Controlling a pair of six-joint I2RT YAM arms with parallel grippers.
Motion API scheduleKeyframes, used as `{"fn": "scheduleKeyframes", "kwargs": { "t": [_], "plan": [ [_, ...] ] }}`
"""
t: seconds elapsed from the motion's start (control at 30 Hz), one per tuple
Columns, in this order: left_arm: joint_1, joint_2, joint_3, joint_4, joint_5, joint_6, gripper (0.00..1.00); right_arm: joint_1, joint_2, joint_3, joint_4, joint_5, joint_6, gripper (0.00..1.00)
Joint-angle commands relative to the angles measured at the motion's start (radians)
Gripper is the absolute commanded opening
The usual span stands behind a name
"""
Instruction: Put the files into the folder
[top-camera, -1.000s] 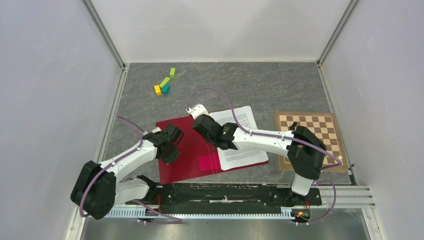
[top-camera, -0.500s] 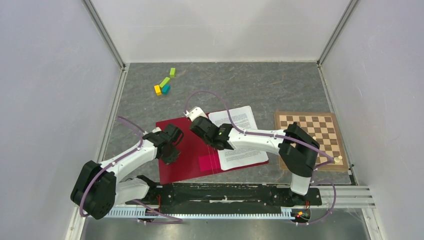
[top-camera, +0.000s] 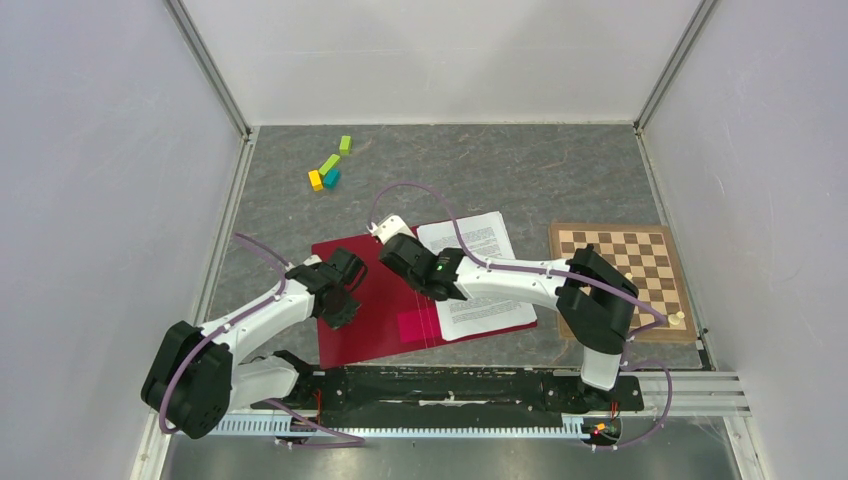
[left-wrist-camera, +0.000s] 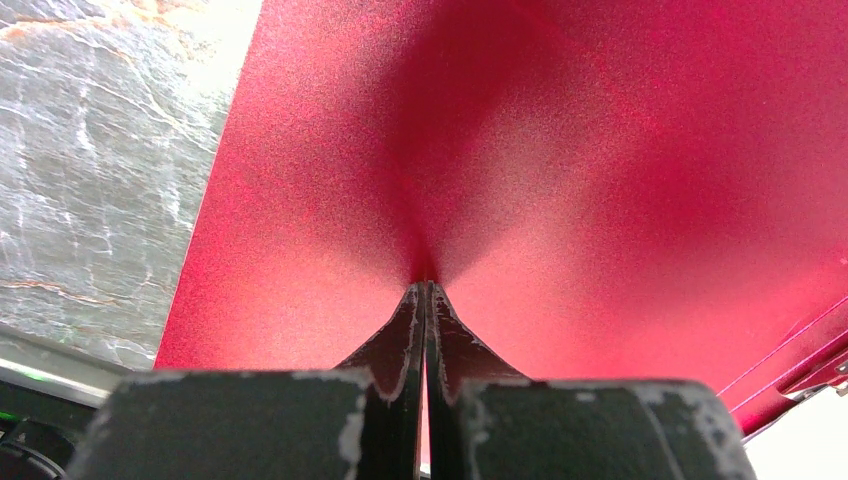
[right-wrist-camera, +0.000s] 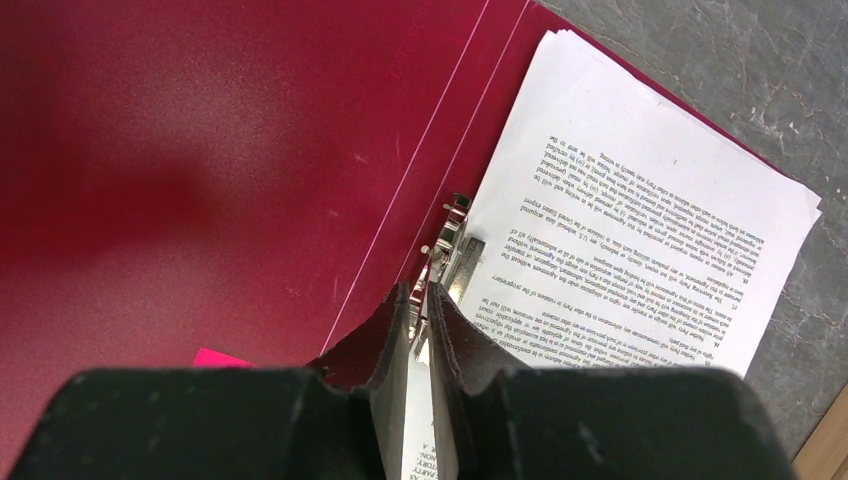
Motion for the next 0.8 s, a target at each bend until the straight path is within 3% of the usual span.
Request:
{"fn": "scheduleKeyframes", "kwargs": {
  "t": [0.0,0.77],
  "plan": [
    [-0.005,0.005,0.026,-0.02,-0.044,-0.041,0.02,0.012,-0.015,0.009,-0.005,0.02,-0.013,0.14],
    [-0.006,0.013,0.035,-0.024,-0.039,-0.056,0.02,0.016,-0.039,-0.014,-0.011,0.047,-0.018,0.14]
  ]
}}
